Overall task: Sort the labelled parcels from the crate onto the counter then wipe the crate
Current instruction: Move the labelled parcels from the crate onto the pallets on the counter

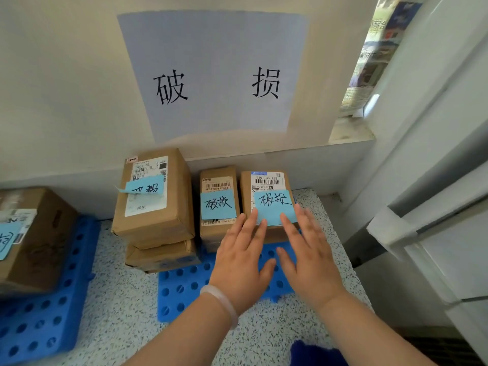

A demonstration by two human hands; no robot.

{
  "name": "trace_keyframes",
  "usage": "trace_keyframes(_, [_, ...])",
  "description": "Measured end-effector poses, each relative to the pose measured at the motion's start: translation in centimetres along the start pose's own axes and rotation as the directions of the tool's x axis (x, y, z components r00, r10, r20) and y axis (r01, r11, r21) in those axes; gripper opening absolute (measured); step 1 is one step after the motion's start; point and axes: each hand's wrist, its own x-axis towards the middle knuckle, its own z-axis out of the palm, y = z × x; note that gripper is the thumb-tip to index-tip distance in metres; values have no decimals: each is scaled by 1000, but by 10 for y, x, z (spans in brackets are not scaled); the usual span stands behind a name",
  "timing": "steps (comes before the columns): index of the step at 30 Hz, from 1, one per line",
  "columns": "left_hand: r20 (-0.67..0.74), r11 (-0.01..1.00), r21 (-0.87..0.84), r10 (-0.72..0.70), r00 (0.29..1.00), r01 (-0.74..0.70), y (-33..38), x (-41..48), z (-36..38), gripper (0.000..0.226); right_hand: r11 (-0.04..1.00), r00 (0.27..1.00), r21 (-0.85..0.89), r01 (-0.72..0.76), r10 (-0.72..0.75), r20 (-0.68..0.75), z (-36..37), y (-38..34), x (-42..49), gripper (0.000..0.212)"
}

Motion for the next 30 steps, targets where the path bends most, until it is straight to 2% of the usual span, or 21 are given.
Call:
trace_keyframes(5, [51,993,112,17,999,-22,-11,11,2,73,990,990,-121,65,-49,131,8,9,6,83])
trace_keyframes(10, [160,971,236,-64,985,25,-12,39,-12,82,984,971,-160,79,-39,236,6,15,40,90])
trace_keyframes(15, [225,962,268,-107,968,44,-10,55,-21,74,983,946,-171,64,-5,324,-2,14,59,94])
trace_keyframes(22, [207,965,263,-44,977,-13,8,31,-36,74,992,976,-125,20,8,219,-23,-2,19,92])
trace_keyframes(27, [206,962,237,84,975,-133,33,-19,-32,78,985,963,-141,-100,132,236,-43,-10,-59,93])
trace_keyframes(30, [218,958,195,168,961,-212,62,-45,-21,79,977,976,-149,-153,173,135,-50,-12,-109,93])
